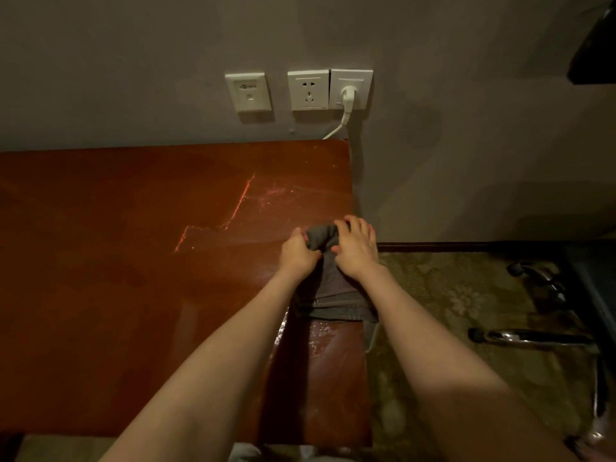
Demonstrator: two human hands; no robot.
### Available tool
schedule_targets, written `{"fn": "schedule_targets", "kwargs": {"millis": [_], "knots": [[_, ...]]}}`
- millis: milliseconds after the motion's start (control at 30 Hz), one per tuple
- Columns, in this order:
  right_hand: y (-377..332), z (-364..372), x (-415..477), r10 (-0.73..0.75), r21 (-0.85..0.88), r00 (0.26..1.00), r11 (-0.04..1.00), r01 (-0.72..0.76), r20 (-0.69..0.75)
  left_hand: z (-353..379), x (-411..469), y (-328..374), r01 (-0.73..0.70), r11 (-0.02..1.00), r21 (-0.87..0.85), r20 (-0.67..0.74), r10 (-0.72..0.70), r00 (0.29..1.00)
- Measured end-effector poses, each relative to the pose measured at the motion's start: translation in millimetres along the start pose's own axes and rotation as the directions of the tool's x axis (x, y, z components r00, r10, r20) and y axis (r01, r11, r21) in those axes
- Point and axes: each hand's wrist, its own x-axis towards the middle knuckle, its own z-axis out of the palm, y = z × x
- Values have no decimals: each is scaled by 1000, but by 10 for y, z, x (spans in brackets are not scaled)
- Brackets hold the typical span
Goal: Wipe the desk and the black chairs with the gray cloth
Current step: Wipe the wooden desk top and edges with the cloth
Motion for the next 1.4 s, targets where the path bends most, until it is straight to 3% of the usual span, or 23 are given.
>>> {"fn": "schedule_targets", "kwargs": {"millis": [167, 400, 533, 700, 900, 1100, 1300, 1400], "knots": [[21, 16, -197, 30, 21, 982, 999, -26, -184, -5, -136, -55, -107, 978, -179, -58, 98, 994], [-99, -124, -647, 158, 135, 901, 984, -112, -403, -166, -364, -1, -138, 884, -447, 35, 172, 985], [-223, -125, -952, 235, 198, 828, 968, -153, -509, -244, -606, -33, -149, 831, -537, 88, 231, 969], [-442, -102, -1392, 197, 161, 682, 980, -116, -704, -413, -1033, -198, -125, 760, -637, 196, 317, 928], [-706, 15, -1889, 195, 175, 608, 980, -93, -770, -618, -1448, -435, -130, 725, -676, 229, 374, 899], [-1051, 302, -2283, 222, 174, 609, 975, -138, -761, -718, -1697, -856, -66, 747, -661, 247, 299, 922], [-1323, 920, -2435, 256, 117, 724, 964, -238, -641, -531, -1733, -1405, -154, 875, -459, 165, 255, 953], [-1359, 1203, -2456, 253, 77, 744, 962, -263, -619, -355, -1713, -1601, -205, 917, -343, 158, 272, 949]]}}
